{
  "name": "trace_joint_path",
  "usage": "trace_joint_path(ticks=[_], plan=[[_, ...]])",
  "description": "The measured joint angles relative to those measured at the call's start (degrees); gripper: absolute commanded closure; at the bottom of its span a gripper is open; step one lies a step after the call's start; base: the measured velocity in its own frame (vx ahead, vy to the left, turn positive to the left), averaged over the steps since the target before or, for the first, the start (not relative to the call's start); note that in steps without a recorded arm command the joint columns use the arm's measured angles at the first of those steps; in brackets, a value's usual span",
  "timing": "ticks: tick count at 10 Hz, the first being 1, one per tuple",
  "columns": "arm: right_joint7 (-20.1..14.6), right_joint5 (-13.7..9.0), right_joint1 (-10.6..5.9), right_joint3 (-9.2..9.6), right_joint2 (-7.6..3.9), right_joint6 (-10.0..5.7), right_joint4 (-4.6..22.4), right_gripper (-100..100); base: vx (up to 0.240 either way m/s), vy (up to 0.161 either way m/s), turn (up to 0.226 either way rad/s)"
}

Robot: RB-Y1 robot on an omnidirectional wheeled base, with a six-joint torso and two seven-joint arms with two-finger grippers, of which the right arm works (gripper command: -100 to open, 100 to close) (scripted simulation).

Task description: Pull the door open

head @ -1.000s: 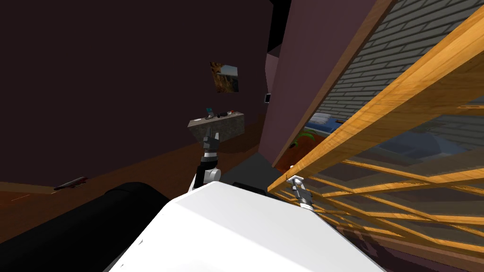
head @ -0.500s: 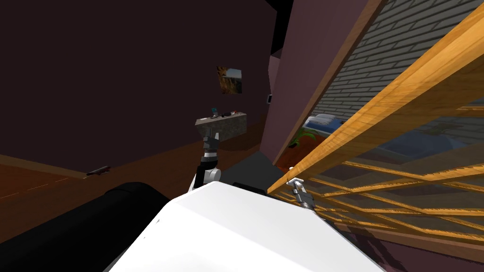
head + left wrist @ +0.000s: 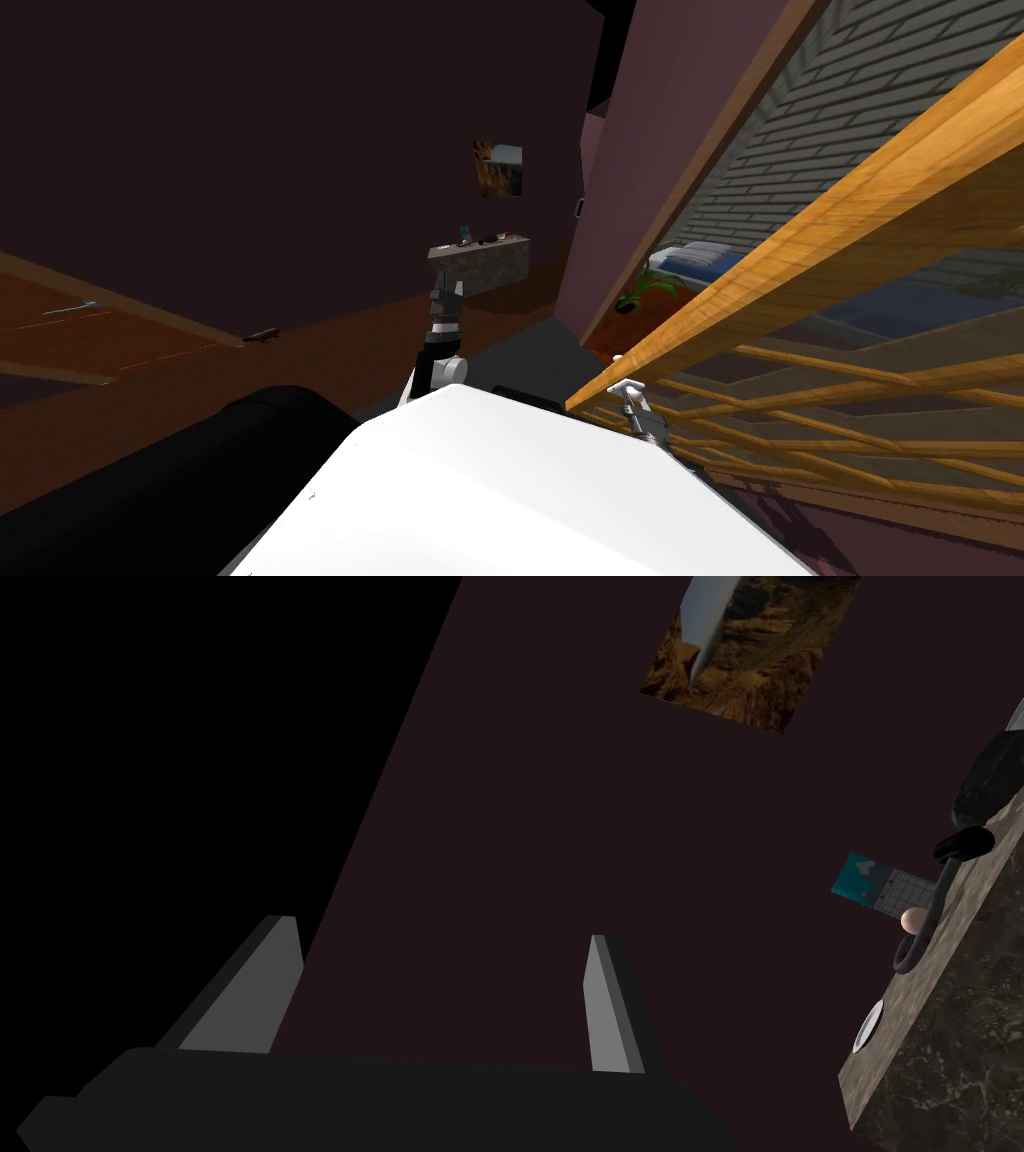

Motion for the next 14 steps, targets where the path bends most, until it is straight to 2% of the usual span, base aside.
trace_joint_path(ticks=[4, 7, 8, 10, 12, 14], plan=[[-1.5, 0.7, 0.33, 1.37, -1.05, -1.95, 1.0, 100, -0.191, -0.045, 0.107], [-2.2, 1.1, 0.85, 1.99, -1.25, -3.10, 1.8, 100, -0.066, -0.023, 0.074], [-2.7, 1.3, 0.98, 2.23, -1.13, -4.52, 3.2, 100, -0.079, -0.032, 0.108], [-3.4, 1.6, 2.19, 2.66, -1.49, -6.86, 4.0, 100, -0.060, -0.021, 0.054], [-4.3, 2.0, 2.05, 3.15, -1.22, -9.23, 6.4, 100, -0.067, -0.024, 0.087], [-5.3, 2.6, 2.61, 3.77, -0.90, -13.01, 9.7, 100, -0.096, -0.033, 0.113]])
